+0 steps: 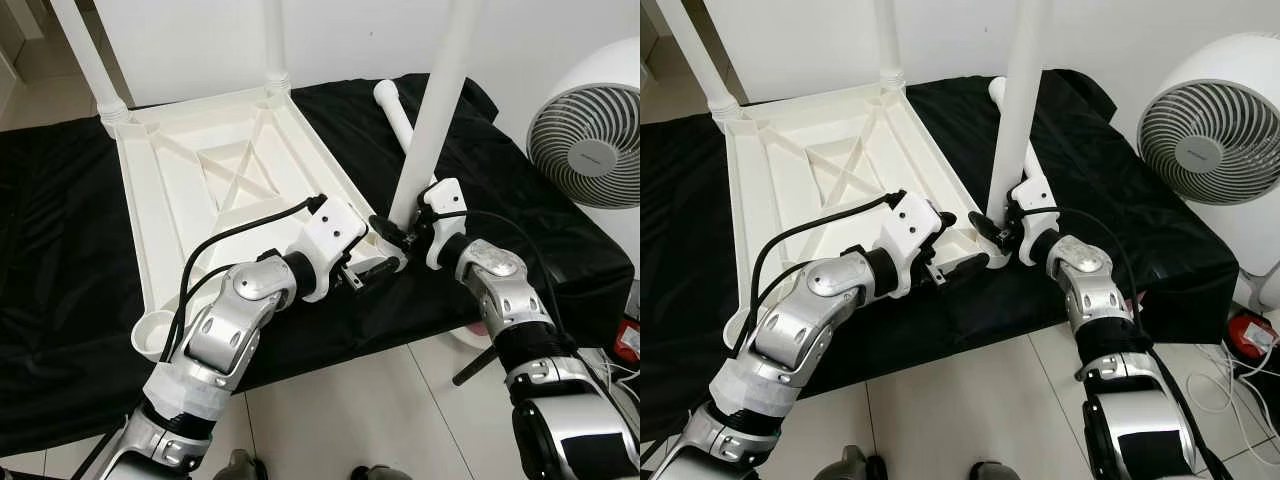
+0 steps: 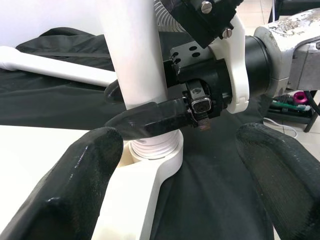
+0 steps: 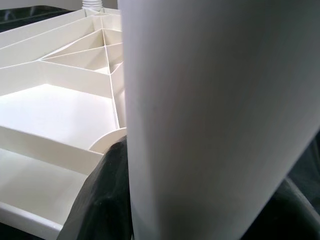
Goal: Building children table
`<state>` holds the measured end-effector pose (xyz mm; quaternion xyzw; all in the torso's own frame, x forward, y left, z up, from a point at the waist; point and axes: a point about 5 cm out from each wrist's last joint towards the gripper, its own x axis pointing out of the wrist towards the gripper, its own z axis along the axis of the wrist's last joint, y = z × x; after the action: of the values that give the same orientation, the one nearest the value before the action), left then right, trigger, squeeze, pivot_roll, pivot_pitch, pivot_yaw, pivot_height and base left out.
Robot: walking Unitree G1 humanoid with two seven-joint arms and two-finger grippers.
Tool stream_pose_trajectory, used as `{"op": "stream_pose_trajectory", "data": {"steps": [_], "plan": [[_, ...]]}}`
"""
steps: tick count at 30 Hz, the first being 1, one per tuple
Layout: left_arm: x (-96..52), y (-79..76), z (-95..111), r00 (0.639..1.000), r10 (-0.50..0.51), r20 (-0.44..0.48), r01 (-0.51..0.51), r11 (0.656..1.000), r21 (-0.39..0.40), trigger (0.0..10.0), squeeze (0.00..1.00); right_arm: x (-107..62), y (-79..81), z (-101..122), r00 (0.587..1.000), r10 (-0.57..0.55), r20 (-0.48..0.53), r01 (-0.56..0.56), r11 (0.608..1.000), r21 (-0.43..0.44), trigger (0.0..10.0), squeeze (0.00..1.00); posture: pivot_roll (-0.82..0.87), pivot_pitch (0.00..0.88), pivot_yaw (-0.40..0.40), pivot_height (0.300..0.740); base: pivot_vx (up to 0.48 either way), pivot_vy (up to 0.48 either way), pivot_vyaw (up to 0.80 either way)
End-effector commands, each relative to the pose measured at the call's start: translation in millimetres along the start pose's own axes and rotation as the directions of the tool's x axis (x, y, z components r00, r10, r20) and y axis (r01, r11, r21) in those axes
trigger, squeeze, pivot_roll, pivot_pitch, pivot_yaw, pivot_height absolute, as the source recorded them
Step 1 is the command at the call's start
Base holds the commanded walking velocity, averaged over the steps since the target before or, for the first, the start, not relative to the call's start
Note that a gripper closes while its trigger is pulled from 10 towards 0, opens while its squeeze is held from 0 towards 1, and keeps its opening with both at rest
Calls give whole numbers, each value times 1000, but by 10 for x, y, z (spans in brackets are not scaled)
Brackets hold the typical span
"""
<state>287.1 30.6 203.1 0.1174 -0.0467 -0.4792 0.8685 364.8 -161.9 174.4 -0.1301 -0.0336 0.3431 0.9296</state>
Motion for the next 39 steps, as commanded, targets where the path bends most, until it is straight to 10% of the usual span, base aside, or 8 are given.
{"op": "stream_pose_trajectory", "data": {"steps": [1, 5, 6, 17, 24, 28, 29, 39], "plan": [[13, -14, 2, 1000, 4, 1, -4, 1000, 10, 10000, 0, -31, -4, -33, 999, 25, -19, -26, 999, -25, 0, 0, -80, 58, 27, 740, 0, 0, 0], [13, -23, 1, 1000, 3, 1, -3, 1000, 9, 10000, 0, -48, -17, -58, 1000, 23, -15, -24, 1000, -16, 0, 0, -79, 59, 25, 740, 0, 0, 0], [12, -34, -3, 1000, 1, 0, -1, 1000, 6, 10000, 0, -64, -58, -37, 997, -65, 27, 65, 997, 31, 10000, 0, -83, 62, 25, 740, 0, 0, 0], [1, -58, -13, 1000, -1, -3, 1, 1000, -1, 10000, 0, -25, 59, -32, 948, -315, 47, 298, 930, 216, 10000, 0, -81, 86, 25, 740, 0, 0, 0], [-16, -61, -20, 1000, 7, -8, -7, 1000, -7, 10000, 0, 7, 208, -91, 877, -480, -18, 463, 835, 295, 10000, 0, -74, 100, 21, 740, 0, 0, 0], [-19, -51, -24, 1000, 13, -10, -13, 1000, -10, 10000, 0, 12, 236, -99, 766, -636, -89, 625, 706, 333, 10000, 0, -75, 110, 19, 740, 0, 0, 0], [-19, -48, -23, 1000, 14, -9, -15, 1000, -10, 10000, 0, 25, 254, -80, 753, -652, -89, 636, 688, 349, 10000, 1000, -75, 110, 19, 740, 0, 0, 0], [-19, -35, -16, 1000, 19, -8, -19, 1000, -11, 10000, 0, -22, 228, 37, 747, -663, -41, 633, 692, 346, 10000, 1000, -77, 114, 21, 740, 0, 0, 0]]}}
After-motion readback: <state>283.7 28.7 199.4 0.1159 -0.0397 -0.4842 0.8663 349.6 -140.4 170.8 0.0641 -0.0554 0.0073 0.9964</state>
